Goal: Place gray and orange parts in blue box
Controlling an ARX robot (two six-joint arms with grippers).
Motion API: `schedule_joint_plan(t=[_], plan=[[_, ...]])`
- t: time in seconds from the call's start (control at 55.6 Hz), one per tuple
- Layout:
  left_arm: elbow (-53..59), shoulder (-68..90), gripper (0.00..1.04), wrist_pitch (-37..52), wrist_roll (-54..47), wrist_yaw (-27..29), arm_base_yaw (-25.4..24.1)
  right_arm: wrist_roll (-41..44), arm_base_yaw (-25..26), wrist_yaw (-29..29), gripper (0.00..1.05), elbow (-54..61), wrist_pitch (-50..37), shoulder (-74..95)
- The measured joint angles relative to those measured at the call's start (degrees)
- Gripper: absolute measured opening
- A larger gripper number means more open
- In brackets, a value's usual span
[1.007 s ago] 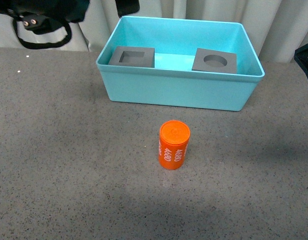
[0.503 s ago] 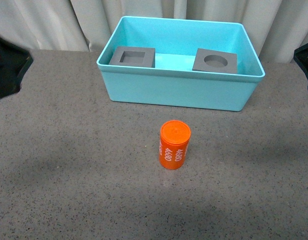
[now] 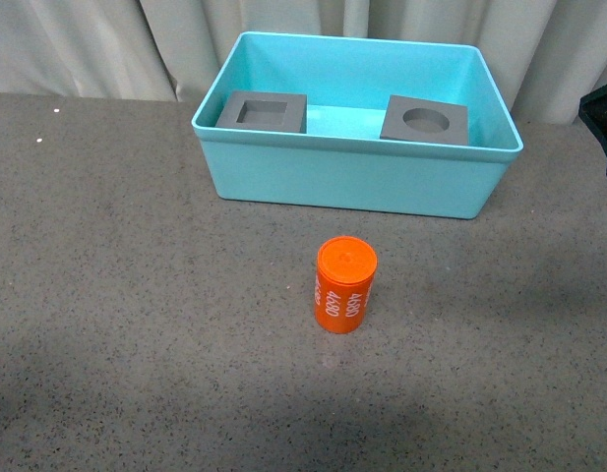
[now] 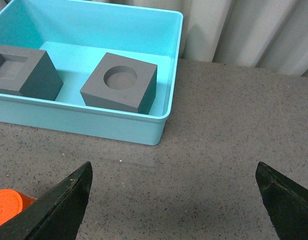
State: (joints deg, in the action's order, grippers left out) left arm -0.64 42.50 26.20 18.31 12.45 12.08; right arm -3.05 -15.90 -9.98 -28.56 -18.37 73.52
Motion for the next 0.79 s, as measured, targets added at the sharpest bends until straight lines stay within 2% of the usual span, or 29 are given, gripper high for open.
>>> schedule_joint_plan(t=[0.072,0.108,0.198,0.306,0.36,0.449,0.791], plan=[[0.66,-0.48,0.74,12.22,-7.96,-2.43,-1.53,0.02,-0.04,0.0,0.95,0.09,0.0,-0.22],[0.74,-2.45,0.69,14.27,-10.86,-3.06,-1.97,0.04,-0.11,0.2,0.95,0.04,0.0,-0.15],[0.74,-9.01,0.49,9.9,-15.32,-4.74,-3.96,0.04,0.02,-0.07,0.95,0.2,0.0,-0.09],[0.7,-13.29,0.33,4.96,-16.63,-6.32,-5.49,0.04,0.04,0.0,0.95,0.2,0.0,-0.13],[-0.17,-17.22,0.22,-0.37,-17.11,-11.23,-9.05,0.04,0.02,0.0,0.95,0.2,0.0,-0.11],[-0.22,-22.18,0.04,-5.7,-17.31,-11.98,-11.82,0.04,0.0,-0.02,0.95,0.2,0.0,-0.13],[-0.22,-29.29,0.04,-12.79,-17.84,-12.39,-11.93,0.04,0.0,0.0,0.95,0.2,0.0,-0.13]])
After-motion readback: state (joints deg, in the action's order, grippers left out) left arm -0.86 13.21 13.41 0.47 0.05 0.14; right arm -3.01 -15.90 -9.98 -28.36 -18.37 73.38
